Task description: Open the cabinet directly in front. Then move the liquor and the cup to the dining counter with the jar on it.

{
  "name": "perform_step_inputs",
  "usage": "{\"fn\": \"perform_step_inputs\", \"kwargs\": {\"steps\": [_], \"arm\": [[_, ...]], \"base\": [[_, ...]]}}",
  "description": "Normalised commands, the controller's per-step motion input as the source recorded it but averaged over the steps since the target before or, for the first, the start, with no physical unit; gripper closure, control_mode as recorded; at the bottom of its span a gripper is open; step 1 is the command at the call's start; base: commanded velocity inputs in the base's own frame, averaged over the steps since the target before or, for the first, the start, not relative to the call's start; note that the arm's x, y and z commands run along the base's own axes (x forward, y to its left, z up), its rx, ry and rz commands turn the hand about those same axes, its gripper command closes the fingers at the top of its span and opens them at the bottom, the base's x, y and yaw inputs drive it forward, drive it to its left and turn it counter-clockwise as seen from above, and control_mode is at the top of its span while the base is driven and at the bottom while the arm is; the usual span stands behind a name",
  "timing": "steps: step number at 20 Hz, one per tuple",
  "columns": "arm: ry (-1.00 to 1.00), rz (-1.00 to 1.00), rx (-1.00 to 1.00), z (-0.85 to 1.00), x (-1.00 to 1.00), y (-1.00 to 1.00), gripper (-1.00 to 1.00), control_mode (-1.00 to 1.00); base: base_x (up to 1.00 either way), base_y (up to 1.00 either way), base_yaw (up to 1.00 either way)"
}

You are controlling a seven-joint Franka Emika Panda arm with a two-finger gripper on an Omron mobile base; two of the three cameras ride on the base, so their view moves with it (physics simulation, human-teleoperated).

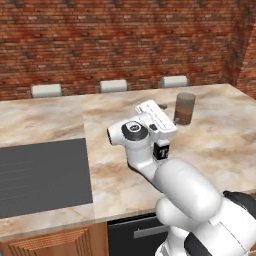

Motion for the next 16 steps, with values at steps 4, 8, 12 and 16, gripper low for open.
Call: {"fn": "perform_step_inputs", "kwargs": {"steps": [4, 8, 12, 16], "arm": [[-0.08, -0.10, 0.00, 0.40, -0.40, 0.00, -1.00, -1.00], [-0.10, -0.09, 0.00, 0.44, -0.45, 0.00, -1.00, -1.00], [-0.06, -0.06, 0.06, 0.43, -0.43, -0.01, -1.00, -1.00], [-0.11, -0.03, 0.09, 0.31, -0.46, -0.07, -1.00, -1.00]], "base": [[0.00, 0.00, 0.00], [0.00, 0.00, 0.00], [0.00, 0.00, 0.00], [0.00, 0.00, 0.00]]}}
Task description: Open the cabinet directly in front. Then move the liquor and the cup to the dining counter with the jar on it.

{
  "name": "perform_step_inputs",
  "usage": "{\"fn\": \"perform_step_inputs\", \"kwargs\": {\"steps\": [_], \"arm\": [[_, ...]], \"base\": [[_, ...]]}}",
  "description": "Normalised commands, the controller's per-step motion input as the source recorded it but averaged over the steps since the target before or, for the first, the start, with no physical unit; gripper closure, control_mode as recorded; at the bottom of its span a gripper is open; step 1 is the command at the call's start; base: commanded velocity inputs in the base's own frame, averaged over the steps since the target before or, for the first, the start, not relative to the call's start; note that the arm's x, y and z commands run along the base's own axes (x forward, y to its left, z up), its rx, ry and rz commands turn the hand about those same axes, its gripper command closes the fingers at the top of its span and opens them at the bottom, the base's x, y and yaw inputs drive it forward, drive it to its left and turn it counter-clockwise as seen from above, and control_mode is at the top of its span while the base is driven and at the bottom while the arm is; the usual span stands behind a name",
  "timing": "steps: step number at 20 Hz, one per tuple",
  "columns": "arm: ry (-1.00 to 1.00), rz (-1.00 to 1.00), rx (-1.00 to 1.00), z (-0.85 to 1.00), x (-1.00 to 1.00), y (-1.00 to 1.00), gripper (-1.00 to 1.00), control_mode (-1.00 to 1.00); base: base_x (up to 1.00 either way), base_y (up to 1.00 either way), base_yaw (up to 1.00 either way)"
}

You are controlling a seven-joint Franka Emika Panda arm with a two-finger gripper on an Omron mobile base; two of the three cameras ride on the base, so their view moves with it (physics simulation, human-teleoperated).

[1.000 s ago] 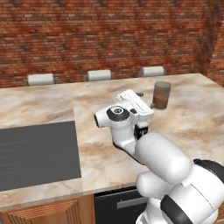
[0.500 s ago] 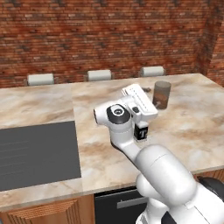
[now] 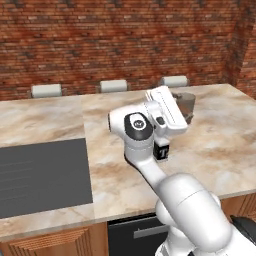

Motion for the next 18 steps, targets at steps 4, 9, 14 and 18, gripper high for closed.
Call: {"fn": "perform_step_inputs", "kwargs": {"steps": [4, 9, 14, 18], "arm": [[-0.17, -0.01, 0.09, 0.23, -0.50, -0.11, -1.00, -1.00], [-0.20, 0.00, 0.08, 0.15, -0.54, -0.20, -1.00, -1.00], [-0.24, 0.01, 0.13, 0.00, -0.55, -0.26, -1.00, -1.00], [-0.28, 0.10, 0.21, 0.03, -0.41, -0.30, -1.00, -1.00]], "base": [[0.00, 0.00, 0.00], [0.00, 0.00, 0.00], [0.00, 0.00, 0.00], [0.00, 0.00, 0.00]]}}
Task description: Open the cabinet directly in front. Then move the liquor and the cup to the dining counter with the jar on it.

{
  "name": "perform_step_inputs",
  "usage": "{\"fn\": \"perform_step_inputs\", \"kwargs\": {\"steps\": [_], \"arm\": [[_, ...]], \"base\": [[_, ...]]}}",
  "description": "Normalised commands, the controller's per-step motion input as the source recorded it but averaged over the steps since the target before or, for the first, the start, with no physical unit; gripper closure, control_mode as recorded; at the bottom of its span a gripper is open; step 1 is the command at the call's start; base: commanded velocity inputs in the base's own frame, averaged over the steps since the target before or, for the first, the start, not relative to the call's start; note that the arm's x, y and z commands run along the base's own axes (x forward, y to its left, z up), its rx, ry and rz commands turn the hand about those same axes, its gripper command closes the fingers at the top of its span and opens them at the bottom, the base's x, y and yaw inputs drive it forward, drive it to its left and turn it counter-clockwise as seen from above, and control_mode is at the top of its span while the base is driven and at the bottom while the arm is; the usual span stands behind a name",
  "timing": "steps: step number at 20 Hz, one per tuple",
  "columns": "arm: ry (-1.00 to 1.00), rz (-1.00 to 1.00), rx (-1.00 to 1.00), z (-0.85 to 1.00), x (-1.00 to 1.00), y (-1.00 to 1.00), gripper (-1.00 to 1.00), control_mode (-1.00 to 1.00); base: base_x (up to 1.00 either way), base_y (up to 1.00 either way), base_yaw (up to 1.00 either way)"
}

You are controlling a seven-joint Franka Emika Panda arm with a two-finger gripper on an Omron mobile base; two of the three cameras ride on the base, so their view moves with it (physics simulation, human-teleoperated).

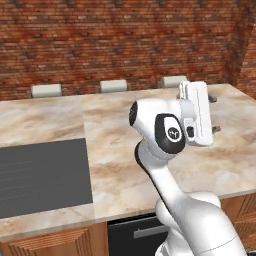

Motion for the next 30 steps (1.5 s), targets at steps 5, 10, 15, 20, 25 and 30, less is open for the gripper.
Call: {"fn": "perform_step_inputs", "kwargs": {"steps": [5, 10, 15, 20, 25, 30], "arm": [[-0.24, 0.18, 0.24, 0.16, -0.33, -0.26, -1.00, -1.00], [-0.21, 0.14, 0.22, 0.23, -0.16, -0.04, -1.00, -1.00], [-0.19, 0.09, 0.21, 0.28, 0.00, 0.06, -1.00, -1.00], [-0.19, 0.07, 0.20, 0.28, 0.00, 0.23, -1.00, -1.00], [-0.22, 0.07, 0.20, 0.18, 0.00, 0.34, -1.00, -1.00], [-0.22, 0.07, 0.21, 0.04, 0.00, 0.42, -1.00, -1.00]], "base": [[0.00, 0.00, 0.00], [0.00, 0.00, 0.00], [0.00, 0.00, 0.00], [0.00, 0.00, 0.00], [0.00, 0.00, 0.00], [0.00, 0.00, 0.00]]}}
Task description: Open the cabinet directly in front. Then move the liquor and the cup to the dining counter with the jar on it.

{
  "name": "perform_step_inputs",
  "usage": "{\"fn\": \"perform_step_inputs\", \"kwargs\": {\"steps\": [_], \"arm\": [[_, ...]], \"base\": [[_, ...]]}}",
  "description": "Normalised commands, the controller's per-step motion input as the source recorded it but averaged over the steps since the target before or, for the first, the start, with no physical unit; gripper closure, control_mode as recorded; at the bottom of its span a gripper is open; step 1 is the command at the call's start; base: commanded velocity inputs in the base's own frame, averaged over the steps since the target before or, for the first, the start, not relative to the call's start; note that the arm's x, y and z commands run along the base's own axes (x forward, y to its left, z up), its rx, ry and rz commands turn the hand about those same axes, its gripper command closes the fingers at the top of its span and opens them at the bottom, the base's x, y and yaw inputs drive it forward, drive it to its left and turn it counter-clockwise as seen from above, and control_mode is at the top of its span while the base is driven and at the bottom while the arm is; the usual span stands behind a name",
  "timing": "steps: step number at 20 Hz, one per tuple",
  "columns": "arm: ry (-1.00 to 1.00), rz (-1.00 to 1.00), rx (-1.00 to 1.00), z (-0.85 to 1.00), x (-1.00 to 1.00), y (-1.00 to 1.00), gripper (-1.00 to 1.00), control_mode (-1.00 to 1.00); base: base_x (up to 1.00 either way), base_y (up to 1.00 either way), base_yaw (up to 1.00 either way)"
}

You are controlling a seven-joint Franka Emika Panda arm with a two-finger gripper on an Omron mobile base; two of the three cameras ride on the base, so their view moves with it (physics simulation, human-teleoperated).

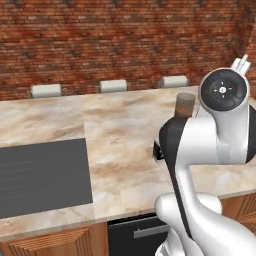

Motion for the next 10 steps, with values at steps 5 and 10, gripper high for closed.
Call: {"fn": "perform_step_inputs", "kwargs": {"steps": [5, 10], "arm": [[-0.23, 0.05, 0.23, 0.00, 0.00, 0.43, -1.00, -1.00], [-0.22, 0.02, 0.21, 0.04, 0.00, 0.42, -1.00, -1.00]], "base": [[0.00, 0.00, 0.00], [0.00, 0.00, 0.00]]}}
